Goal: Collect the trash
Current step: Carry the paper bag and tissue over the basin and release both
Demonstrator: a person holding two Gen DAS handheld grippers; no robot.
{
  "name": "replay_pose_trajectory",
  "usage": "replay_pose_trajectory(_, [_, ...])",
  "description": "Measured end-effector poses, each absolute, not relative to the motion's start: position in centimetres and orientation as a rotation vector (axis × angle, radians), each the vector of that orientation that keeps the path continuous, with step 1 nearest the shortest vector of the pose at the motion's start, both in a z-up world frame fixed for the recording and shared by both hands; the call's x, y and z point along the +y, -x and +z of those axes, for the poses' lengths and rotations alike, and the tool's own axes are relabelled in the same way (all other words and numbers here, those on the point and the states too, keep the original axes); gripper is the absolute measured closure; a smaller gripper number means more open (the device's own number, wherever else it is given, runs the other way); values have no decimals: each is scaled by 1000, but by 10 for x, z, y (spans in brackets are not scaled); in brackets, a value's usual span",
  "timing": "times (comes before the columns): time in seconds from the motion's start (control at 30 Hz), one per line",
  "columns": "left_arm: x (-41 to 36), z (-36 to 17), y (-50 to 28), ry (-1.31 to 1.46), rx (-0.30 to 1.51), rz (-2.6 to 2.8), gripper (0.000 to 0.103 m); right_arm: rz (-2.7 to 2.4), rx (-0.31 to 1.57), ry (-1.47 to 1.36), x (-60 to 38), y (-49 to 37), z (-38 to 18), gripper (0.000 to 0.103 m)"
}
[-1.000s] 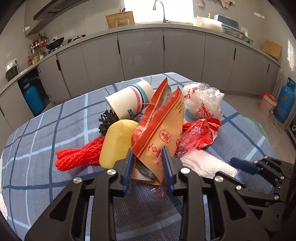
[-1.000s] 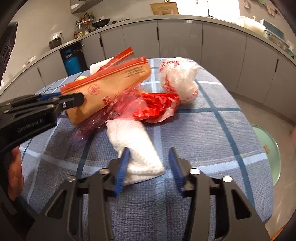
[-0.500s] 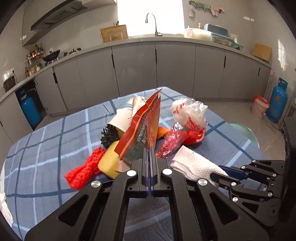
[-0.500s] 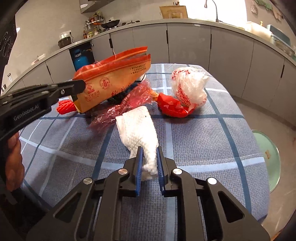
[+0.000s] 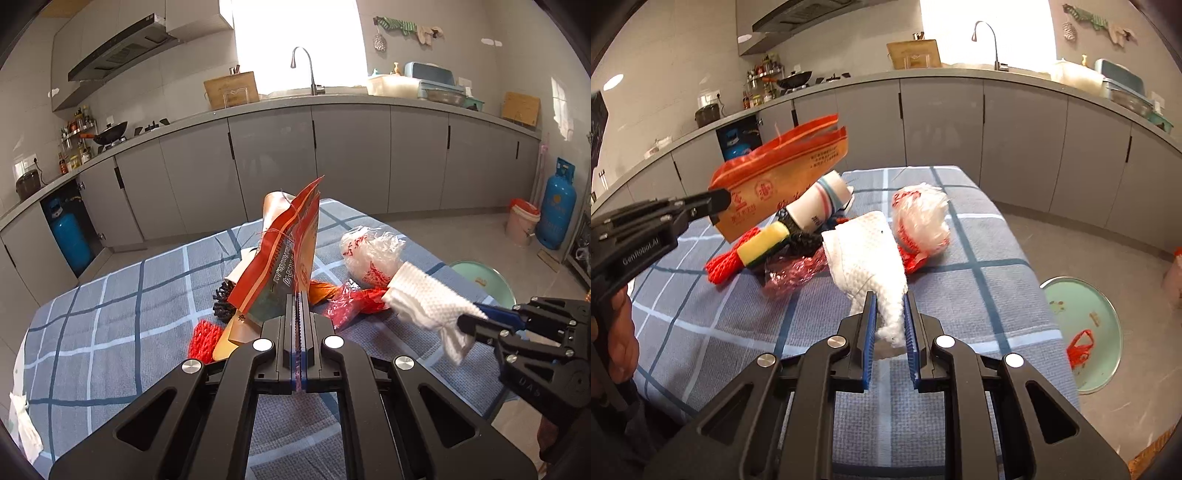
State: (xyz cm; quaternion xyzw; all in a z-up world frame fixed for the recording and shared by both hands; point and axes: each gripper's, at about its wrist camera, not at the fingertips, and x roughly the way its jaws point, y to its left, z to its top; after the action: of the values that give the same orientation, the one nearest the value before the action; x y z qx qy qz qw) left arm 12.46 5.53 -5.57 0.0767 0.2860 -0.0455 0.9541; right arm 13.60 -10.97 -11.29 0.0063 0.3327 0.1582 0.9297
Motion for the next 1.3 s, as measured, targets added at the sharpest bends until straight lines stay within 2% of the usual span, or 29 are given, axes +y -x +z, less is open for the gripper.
replay_pose_trajectory(1.3, [-50,-23,-165,-279,495,-232,101,74,585,-130,-229,-139,-104,86])
